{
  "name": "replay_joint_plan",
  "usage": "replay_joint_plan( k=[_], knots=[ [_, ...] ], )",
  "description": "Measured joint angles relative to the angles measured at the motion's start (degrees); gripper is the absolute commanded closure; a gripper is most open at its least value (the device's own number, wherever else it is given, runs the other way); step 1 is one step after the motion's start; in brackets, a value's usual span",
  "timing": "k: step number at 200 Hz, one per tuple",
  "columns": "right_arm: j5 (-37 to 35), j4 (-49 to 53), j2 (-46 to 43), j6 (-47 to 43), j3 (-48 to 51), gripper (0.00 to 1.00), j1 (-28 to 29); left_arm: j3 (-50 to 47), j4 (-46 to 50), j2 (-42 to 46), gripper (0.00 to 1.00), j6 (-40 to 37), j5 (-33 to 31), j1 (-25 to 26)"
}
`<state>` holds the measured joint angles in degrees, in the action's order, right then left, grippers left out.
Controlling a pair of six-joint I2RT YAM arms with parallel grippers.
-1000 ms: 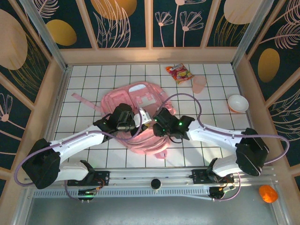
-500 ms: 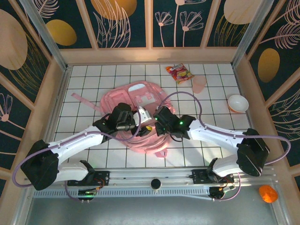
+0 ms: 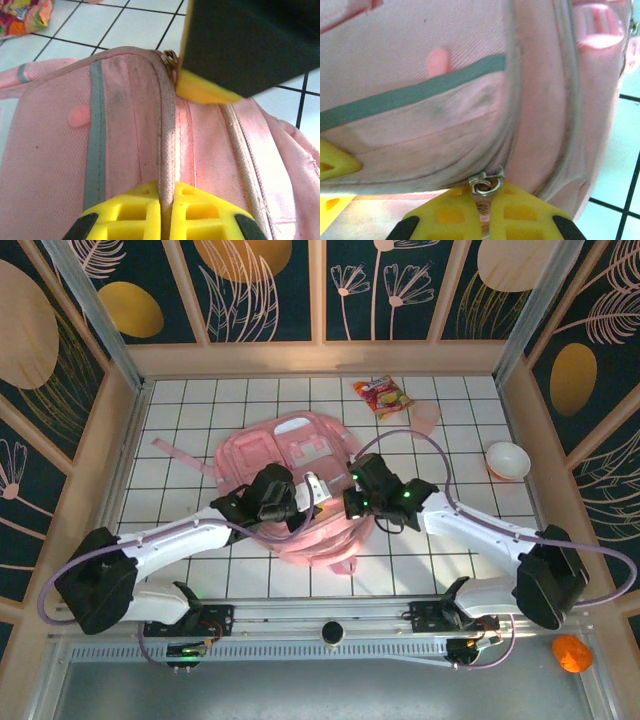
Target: Pack books, pencil case, and school supplies into a backpack
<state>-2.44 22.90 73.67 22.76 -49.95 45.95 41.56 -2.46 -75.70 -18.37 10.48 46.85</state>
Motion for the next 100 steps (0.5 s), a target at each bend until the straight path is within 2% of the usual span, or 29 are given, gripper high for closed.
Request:
replay_joint_plan(
  k=[64, 85, 100],
  knots=[
    [14.93, -5.18, -2.51, -6.34, 2.73, 1.00, -9.68, -1.57, -0.35, 3.69, 1.00, -2.75, 1.51, -0.44],
    [17.11, -6.69, -2.56, -8.09, 3.02, 0.86, -13.75, -2.16, 0.85, 4.81, 1.00, -3.82, 1.68, -0.50],
    [16.83, -7.69, -2.95, -9.11, 3.32, 0.85, -15.17, -2.16, 2.34, 5.16, 1.00, -4.42, 1.68, -0.50]
  ],
)
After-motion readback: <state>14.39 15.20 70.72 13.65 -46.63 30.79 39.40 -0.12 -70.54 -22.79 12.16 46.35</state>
